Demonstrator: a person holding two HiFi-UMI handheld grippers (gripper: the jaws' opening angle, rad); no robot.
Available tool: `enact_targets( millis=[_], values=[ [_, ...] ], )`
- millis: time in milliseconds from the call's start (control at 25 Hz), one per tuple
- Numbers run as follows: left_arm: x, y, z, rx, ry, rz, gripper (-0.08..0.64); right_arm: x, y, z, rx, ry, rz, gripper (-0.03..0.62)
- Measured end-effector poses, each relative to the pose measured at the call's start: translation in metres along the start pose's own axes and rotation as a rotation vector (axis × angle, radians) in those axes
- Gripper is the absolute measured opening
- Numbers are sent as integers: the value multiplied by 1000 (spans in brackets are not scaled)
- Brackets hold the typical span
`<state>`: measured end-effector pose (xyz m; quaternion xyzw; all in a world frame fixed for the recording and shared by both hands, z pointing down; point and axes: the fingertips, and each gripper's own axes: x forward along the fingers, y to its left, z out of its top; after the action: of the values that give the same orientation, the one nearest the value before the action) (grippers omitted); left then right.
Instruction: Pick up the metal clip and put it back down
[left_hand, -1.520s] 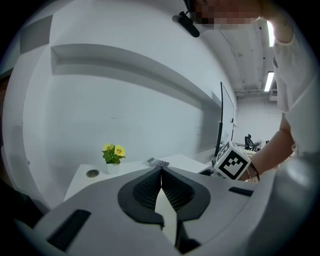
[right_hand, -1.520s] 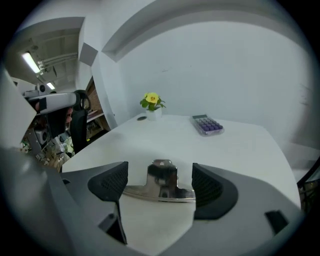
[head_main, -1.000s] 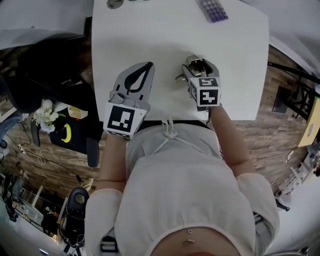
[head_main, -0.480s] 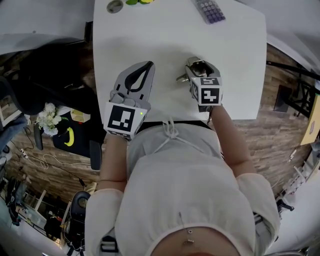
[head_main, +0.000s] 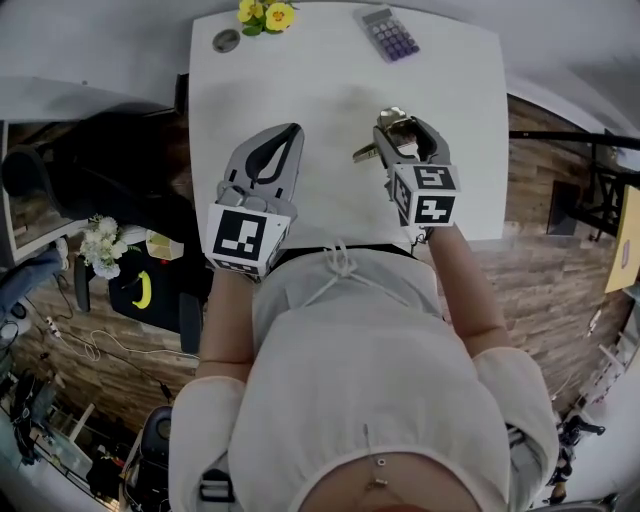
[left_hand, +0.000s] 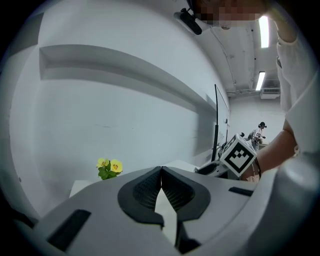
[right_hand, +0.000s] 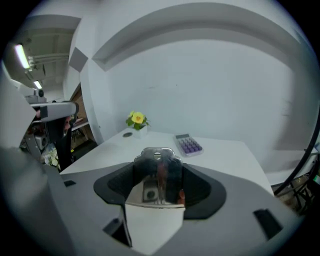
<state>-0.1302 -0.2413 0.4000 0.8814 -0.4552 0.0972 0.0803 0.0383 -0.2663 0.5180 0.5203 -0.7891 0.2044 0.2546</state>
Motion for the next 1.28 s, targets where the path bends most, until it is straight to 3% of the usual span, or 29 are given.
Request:
enact_targets(
  millis=[320,600,920,1280],
  values=[
    [-7,-19,52,69,-73,50,18,-80,-6,88,-106,-317,3,295],
    [-19,-37,92,113,-149,85,18,-147,-13,132,-173,-505,-27,295],
    [-31,-51,112,150,-184,112,18,-184,-39,142,-136,-586,-73,293],
    [-27,-66,105,141,-169,114,18,-182,-49,132,-133,-556,-57,293]
  ],
)
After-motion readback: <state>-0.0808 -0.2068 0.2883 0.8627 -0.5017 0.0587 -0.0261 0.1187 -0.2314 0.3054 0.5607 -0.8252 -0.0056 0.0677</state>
